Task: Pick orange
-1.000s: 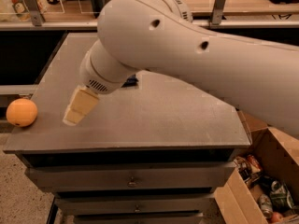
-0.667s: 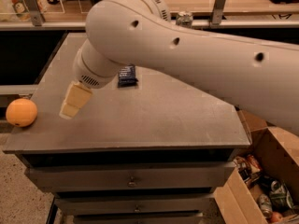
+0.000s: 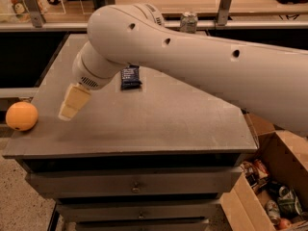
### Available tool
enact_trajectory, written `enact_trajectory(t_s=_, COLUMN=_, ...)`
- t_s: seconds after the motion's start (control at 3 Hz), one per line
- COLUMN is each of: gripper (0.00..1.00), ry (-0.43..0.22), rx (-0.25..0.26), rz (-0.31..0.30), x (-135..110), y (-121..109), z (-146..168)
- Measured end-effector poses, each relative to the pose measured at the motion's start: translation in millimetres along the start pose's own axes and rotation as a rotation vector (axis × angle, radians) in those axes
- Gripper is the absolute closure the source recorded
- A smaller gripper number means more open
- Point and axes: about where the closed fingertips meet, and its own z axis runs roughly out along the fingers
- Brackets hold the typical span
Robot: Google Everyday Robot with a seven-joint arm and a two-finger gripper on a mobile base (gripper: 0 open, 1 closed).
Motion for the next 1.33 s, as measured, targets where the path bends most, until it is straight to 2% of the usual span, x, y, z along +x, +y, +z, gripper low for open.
enact_trajectory(t_s=0.33, gripper=0.0, ry=-0.044, rx=-0.055, rz=-0.026, x=-10, y=11, z=9)
enact_trajectory(t_s=0.67, gripper=0.0, ry=-0.143, rx=-0.138, rz=-0.041, x=-28, y=28, z=24)
enact_trajectory(t_s=1.33, gripper=0.0, ry=-0.278, rx=-0.284, rz=-0.041, x=-59, y=50, z=51)
